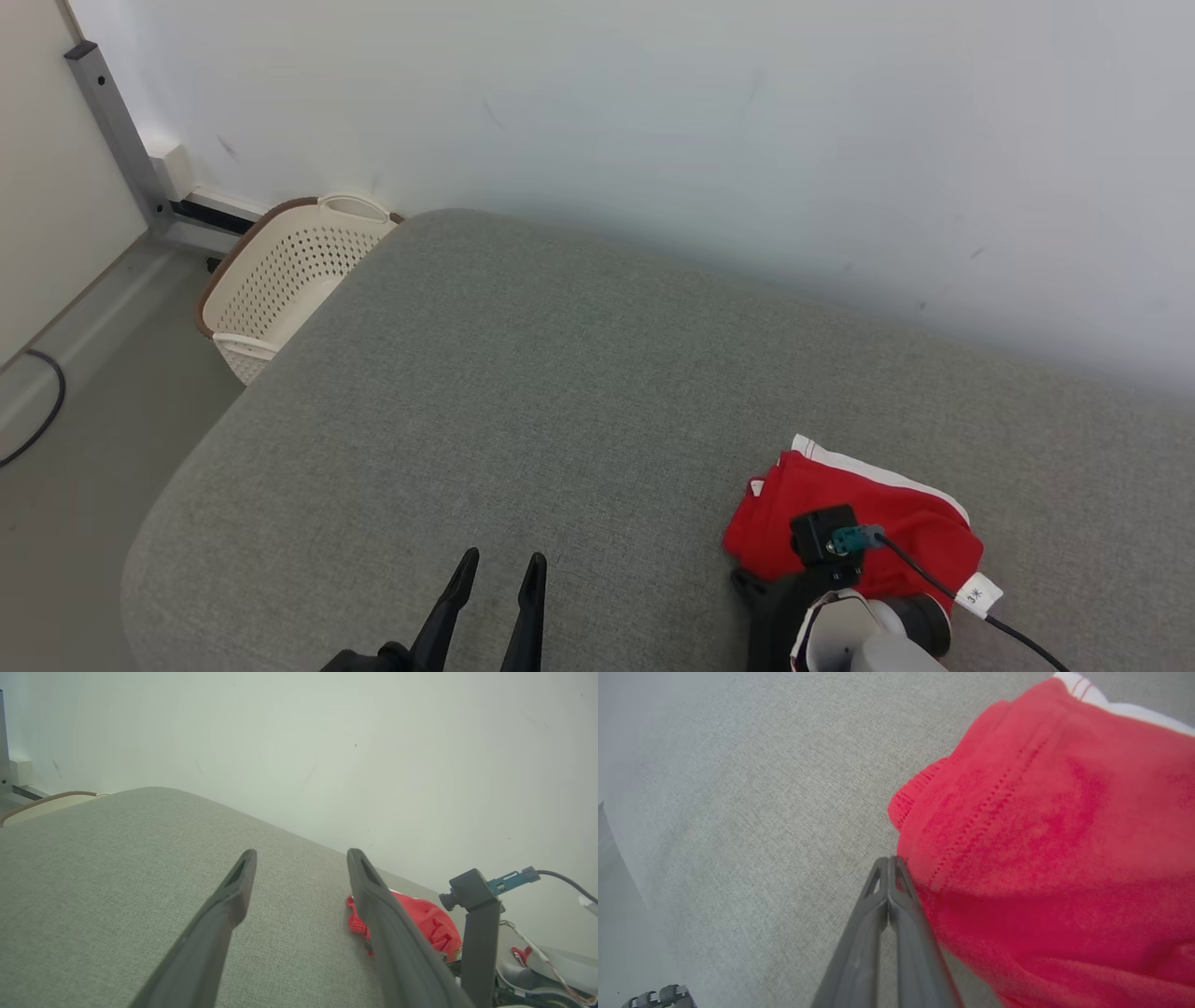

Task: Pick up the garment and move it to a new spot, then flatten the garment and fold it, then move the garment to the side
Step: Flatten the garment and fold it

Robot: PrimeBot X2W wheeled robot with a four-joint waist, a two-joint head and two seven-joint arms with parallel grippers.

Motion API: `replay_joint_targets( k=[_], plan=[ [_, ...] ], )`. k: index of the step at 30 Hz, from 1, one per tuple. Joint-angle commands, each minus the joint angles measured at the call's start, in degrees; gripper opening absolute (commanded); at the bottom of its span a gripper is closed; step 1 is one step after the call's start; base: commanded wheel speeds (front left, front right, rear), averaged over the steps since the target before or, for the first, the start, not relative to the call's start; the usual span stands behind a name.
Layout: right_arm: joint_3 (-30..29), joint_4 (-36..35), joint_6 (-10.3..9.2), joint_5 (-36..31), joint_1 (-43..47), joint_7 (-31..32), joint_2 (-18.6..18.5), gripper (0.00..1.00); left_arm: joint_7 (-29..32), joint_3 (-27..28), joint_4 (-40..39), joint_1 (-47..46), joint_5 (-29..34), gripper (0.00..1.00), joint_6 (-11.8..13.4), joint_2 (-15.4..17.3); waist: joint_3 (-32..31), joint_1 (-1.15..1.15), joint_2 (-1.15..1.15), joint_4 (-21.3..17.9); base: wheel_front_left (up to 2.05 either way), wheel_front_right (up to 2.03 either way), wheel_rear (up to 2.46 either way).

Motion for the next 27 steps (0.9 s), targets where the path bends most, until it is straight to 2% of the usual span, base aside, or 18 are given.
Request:
replay_joint_targets(
  k=[1,5,6,7,11,15,21,24,27],
  plan=[
    [2.09,-0.77,0.01,4.00,-0.87,-0.22,0.02,0.00,-0.17,0.26,-0.07,0.70,0.32,1.00,0.20,0.20,-0.34,0.00,0.00,-0.56,0.00,0.00,0.00],
    [5.64,-3.19,0.01,10.70,-1.97,0.46,0.02,0.02,-0.17,0.31,-0.16,0.89,0.33,1.00,0.23,0.35,-1.00,0.00,0.00,-1.36,0.00,0.00,0.00],
    [6.62,-4.26,0.01,12.21,-2.59,0.43,0.03,0.35,-0.17,0.41,-0.19,1.09,0.34,1.00,0.30,0.47,-1.31,0.00,0.00,-1.73,0.00,0.00,0.00],
    [6.73,-4.83,0.01,14.50,-3.02,0.94,-0.01,1.00,-0.17,0.44,-0.27,1.24,0.34,1.00,0.33,0.56,-1.57,0.00,0.00,-2.05,0.00,0.00,0.00],
    [5.18,-5.88,0.01,17.39,-5.79,3.28,-0.05,1.00,-0.18,0.74,-0.66,2.35,0.27,1.00,0.67,0.85,-2.95,0.00,0.00,-3.78,0.00,0.00,0.00],
    [-1.10,-3.97,0.01,13.16,-7.65,7.41,-0.05,1.00,-0.18,0.95,-1.25,3.24,0.24,1.00,0.99,1.05,-4.17,0.00,0.00,-5.60,0.00,0.00,0.00],
    [-18.64,-4.38,0.01,-0.21,-5.74,13.55,0.01,1.00,-0.18,0.93,-2.24,4.30,0.41,1.00,1.76,1.05,-4.68,0.00,0.00,-7.75,0.00,0.00,0.00],
    [-25.94,-8.57,0.01,-3.63,-3.26,15.91,0.06,1.00,-0.02,0.73,-2.80,4.35,0.49,1.00,1.88,1.07,-4.24,0.00,0.00,-8.50,0.00,0.00,0.00],
    [-30.48,-12.36,0.01,-4.52,-0.05,17.45,0.05,1.00,0.12,0.51,-3.18,3.79,0.58,1.00,2.03,1.00,-3.36,0.00,0.00,-8.85,0.00,0.00,0.00]
  ],
)
